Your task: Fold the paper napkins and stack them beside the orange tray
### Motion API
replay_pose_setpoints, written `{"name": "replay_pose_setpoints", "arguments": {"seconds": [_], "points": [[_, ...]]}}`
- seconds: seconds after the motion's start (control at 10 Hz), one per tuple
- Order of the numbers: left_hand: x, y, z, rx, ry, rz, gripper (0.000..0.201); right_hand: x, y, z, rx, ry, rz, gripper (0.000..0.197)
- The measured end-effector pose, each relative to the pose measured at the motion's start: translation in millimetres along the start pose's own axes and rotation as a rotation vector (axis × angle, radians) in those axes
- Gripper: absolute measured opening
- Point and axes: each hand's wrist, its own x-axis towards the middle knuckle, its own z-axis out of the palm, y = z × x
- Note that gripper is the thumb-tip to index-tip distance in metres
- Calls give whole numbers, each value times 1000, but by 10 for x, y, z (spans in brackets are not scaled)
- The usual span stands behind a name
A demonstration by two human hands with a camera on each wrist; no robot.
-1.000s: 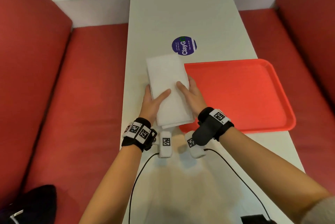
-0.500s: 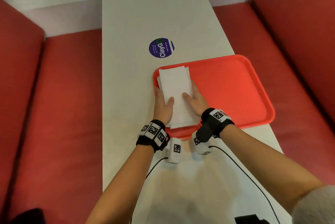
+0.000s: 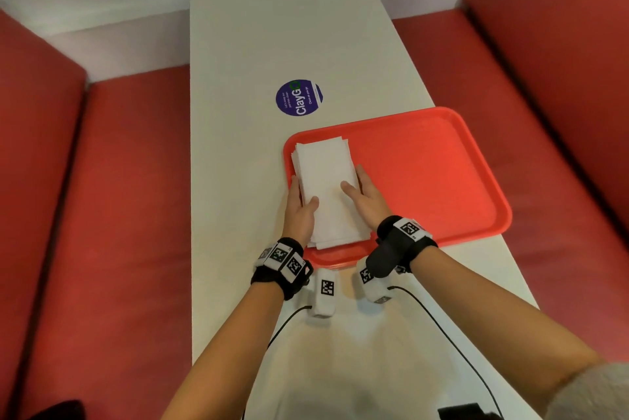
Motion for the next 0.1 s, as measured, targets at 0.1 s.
{"name": "replay_pose_setpoints", "arguments": {"seconds": [0.1], "points": [[-30, -37, -98, 30, -59, 7, 68, -63, -29, -97, -60, -57, 1, 68]]}}
